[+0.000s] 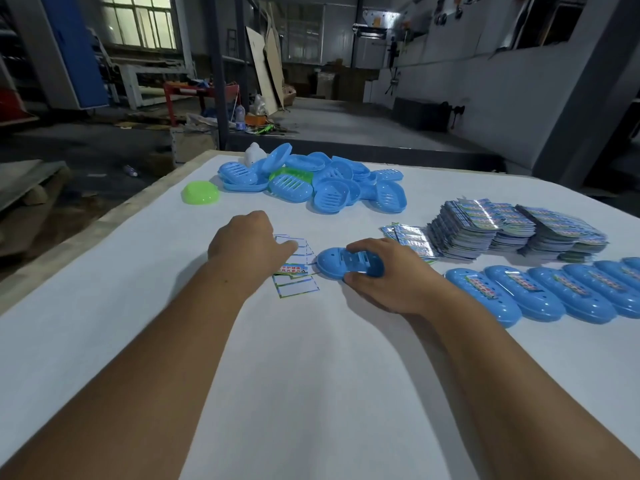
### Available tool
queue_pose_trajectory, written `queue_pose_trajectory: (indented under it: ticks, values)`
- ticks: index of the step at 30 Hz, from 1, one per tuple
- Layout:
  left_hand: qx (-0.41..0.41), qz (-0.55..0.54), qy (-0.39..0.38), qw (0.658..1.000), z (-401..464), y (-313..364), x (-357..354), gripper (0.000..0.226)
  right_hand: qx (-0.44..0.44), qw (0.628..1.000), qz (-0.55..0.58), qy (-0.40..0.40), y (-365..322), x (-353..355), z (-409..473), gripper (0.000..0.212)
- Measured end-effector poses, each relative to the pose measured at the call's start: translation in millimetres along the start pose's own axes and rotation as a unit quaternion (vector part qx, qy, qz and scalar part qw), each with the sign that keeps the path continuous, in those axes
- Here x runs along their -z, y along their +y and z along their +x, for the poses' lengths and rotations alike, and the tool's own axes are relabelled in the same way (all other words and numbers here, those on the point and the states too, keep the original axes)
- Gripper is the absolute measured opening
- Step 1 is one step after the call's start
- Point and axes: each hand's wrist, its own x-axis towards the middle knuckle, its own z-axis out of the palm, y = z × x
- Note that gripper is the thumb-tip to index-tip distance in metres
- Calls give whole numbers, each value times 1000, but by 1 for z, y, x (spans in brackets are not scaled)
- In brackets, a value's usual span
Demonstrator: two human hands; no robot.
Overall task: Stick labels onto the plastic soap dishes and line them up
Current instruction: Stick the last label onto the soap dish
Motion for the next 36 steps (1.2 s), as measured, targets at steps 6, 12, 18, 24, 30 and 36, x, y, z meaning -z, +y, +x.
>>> queue_pose_trajectory:
  ticks: [6, 12, 18, 24, 30, 36]
  values:
    - [2, -38, -39, 998, -5, -2, -5, 70, 2, 1000, -2, -3, -1, 1, -1, 49]
    - [56, -150, -55, 986, 0, -1, -6, 72, -2, 1000, -1, -3, -3, 0, -2, 50]
    - [34, -273, -23, 961, 5, 3, -4, 32, -11, 1000, 7, 2, -4, 0, -4, 58]
    - [-43, -390, -34, 919, 1, 16, 3, 18, -9, 972, 182, 148, -14, 1, -2, 46]
    - [-72, -438, -111, 889, -8, 26, -4, 18, -16, 934, 337, 116, -21, 1, 3, 31]
    - [-31, -397, -115, 910, -11, 29, -5, 22, -40, 908, 388, 151, -15, 7, 4, 22]
